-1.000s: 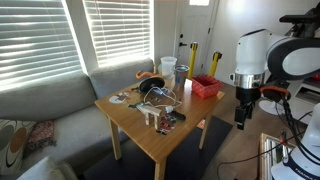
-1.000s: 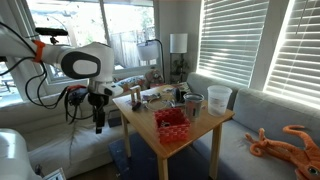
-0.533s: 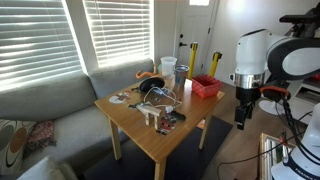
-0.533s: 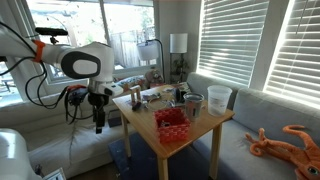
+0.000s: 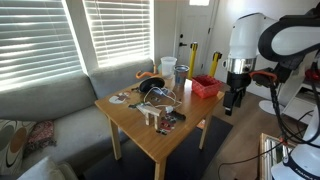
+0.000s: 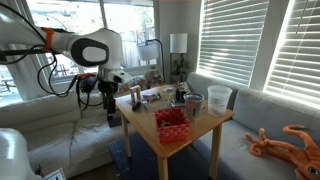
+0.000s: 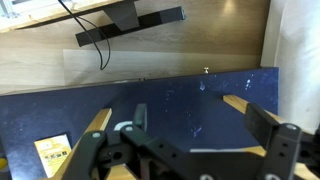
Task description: Put the packet in the red basket
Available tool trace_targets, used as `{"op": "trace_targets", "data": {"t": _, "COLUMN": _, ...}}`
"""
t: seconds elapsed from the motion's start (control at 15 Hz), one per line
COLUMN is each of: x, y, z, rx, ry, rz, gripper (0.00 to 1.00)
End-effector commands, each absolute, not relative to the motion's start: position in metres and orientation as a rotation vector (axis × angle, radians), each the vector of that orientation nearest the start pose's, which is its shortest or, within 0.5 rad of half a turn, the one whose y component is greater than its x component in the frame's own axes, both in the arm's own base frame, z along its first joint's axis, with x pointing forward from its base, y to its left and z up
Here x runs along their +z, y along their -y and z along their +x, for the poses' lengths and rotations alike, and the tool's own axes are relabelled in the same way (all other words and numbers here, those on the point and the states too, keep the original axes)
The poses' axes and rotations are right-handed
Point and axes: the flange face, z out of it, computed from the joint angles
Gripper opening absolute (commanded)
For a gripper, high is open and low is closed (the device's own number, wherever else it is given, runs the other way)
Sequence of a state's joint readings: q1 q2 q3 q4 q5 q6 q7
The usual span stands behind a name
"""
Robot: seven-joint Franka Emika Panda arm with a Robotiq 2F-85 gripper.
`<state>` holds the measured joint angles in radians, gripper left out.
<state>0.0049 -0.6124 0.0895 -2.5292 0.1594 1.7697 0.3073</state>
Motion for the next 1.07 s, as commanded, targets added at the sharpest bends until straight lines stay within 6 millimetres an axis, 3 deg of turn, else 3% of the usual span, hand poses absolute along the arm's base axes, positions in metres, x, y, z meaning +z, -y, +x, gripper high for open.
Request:
{"op": "trace_targets", "data": {"t": 0.0, "x": 0.478, "y": -0.041, "z": 0.393, "rx": 0.247, "ry": -0.646, "rz": -2.96, "gripper": 1.0}}
{"op": "trace_targets", "data": {"t": 0.2, "x": 0.484, "y": -0.045, "z": 0.424, "rx": 0.182, "ry": -0.731, "rz": -2.933, "gripper": 1.0}}
{"op": "trace_targets", "data": {"t": 0.87, "x": 0.503, "y": -0.095, "z": 0.532, "rx": -0.104, "ry": -0.653, "rz": -2.862, "gripper": 1.0}}
{"op": "trace_targets", "data": {"t": 0.93, "x": 0.501, "y": -0.085, "z": 0.511, "rx": -0.084, "ry": -0.655, "rz": -2.904, "gripper": 1.0}}
{"op": "trace_targets", "data": {"t": 1.0, "x": 0.5, "y": -0.089, "z": 0.519, "rx": -0.099, "ry": -0.647, "rz": -2.896, "gripper": 1.0}}
